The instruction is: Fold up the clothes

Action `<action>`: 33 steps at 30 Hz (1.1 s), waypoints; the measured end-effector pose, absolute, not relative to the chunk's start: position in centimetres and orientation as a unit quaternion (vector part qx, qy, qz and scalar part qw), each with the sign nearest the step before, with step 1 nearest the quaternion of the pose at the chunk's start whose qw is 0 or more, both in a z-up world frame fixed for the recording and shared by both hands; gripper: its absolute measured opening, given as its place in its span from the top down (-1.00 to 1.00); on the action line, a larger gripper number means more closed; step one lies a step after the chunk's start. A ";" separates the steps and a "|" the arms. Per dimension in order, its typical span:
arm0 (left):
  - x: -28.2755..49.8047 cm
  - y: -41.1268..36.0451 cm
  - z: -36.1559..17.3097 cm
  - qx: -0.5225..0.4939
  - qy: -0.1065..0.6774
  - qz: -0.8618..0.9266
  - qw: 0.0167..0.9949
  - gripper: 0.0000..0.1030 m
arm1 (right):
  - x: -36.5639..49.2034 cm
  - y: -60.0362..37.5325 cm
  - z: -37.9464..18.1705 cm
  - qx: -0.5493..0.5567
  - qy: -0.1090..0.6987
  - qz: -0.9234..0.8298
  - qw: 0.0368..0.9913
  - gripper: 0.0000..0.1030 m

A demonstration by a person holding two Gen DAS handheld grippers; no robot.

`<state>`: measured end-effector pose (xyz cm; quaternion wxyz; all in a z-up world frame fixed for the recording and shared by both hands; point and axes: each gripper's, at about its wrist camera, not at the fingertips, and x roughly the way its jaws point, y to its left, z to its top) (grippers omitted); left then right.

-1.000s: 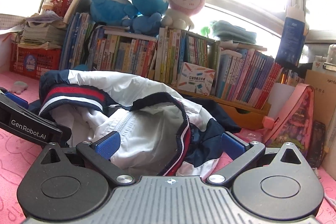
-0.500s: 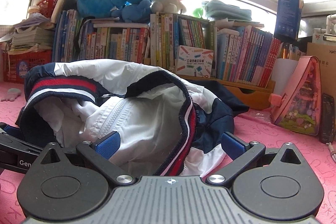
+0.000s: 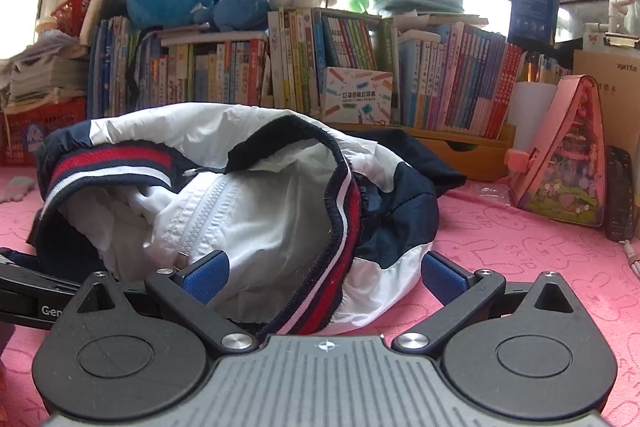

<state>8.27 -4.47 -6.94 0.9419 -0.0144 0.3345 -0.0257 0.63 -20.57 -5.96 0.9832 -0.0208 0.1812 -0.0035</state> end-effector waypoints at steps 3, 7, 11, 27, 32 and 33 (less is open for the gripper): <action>8.2 -4.1 -6.9 -0.024 0.333 -0.030 0.942 -1.00 | 0.6 -21.4 -5.8 0.005 0.183 0.040 0.982 -1.00; 7.7 -3.5 -5.7 -0.031 0.323 -0.033 0.945 -1.00 | 0.4 -22.8 -5.0 0.056 0.186 0.073 0.978 -1.00; 7.6 -2.6 -3.1 -0.053 0.303 -0.045 0.950 -1.00 | 0.7 -22.9 -3.5 0.020 0.167 -0.011 0.986 -1.00; 11.0 -3.6 -5.2 0.076 0.305 0.019 0.949 -1.00 | 9.3 -22.7 -2.5 -0.108 0.230 -0.092 0.963 0.22; 10.8 -0.3 -5.4 0.038 0.301 0.041 0.952 -1.00 | 7.9 -27.8 -1.9 -0.022 0.231 -0.119 0.965 0.22; 10.8 0.2 -5.2 0.031 0.299 0.042 0.953 -1.00 | 7.5 -28.6 -1.9 -0.010 0.234 -0.114 0.966 0.22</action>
